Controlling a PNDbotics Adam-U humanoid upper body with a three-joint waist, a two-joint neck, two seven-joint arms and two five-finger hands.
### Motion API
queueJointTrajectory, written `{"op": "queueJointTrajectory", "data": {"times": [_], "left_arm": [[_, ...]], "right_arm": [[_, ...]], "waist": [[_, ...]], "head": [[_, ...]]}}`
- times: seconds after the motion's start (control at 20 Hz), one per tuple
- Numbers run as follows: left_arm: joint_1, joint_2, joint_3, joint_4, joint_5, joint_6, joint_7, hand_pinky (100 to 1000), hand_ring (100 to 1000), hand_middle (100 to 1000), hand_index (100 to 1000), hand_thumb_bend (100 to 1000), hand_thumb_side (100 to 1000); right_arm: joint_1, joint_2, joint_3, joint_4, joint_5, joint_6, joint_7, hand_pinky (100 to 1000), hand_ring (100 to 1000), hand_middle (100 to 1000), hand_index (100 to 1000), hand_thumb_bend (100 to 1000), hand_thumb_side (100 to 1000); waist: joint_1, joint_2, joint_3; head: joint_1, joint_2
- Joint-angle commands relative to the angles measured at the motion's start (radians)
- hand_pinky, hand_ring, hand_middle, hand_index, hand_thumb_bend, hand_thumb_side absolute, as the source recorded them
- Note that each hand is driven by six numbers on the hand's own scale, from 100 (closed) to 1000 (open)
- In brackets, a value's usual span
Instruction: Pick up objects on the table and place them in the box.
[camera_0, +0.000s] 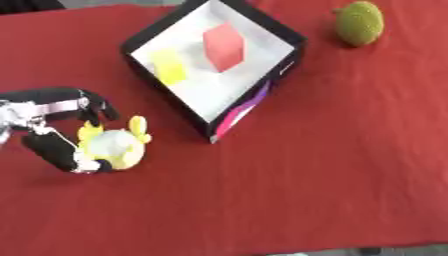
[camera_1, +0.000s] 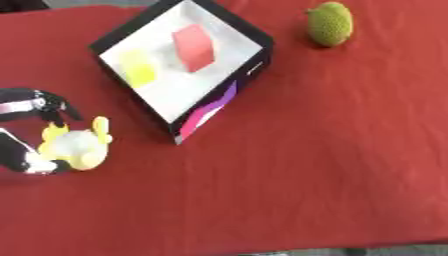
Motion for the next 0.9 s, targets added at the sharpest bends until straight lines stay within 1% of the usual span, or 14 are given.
{"op": "queueJointTrajectory", "data": {"times": [0.05, 0.5, 0.7, 0.8, 0.9], "left_arm": [[-0.020, 0.004, 0.009, 0.011, -0.020, -0.019, 0.000, 842, 766, 796, 850, 423, 171], [-0.017, -0.029, 0.004, 0.049, -0.079, -0.065, 0.008, 826, 755, 780, 835, 388, 157], [-0.018, -0.035, 0.007, 0.044, -0.086, -0.078, 0.014, 806, 720, 721, 806, 306, 148], [-0.016, -0.028, 0.015, 0.022, -0.084, -0.084, 0.013, 793, 708, 705, 792, 280, 100], [-0.016, -0.020, 0.026, 0.002, -0.095, -0.090, 0.014, 780, 697, 690, 778, 257, 100]], "right_arm": [[-0.005, -0.017, -0.013, -0.001, 0.001, 0.002, 0.001, 952, 768, 749, 831, 100, 580], [0.004, -0.009, -0.019, 0.006, -0.006, 0.002, -0.001, 952, 764, 746, 825, 100, 584], [0.008, -0.007, -0.021, 0.008, -0.010, 0.002, -0.002, 953, 764, 746, 826, 100, 590], [0.011, -0.006, -0.022, 0.011, -0.010, 0.003, -0.002, 953, 764, 746, 826, 100, 594], [0.015, -0.004, -0.022, 0.015, -0.012, 0.004, -0.002, 953, 764, 746, 826, 100, 597]], "waist": [[0.000, -0.021, 0.000], [-0.003, -0.018, -0.003], [-0.003, -0.018, -0.002], [-0.002, -0.018, 0.000], [-0.001, -0.019, 0.002]], "head": [[0.006, -0.001], [0.010, -0.001], [0.012, -0.001], [0.010, -0.001], [0.009, -0.001]]}}
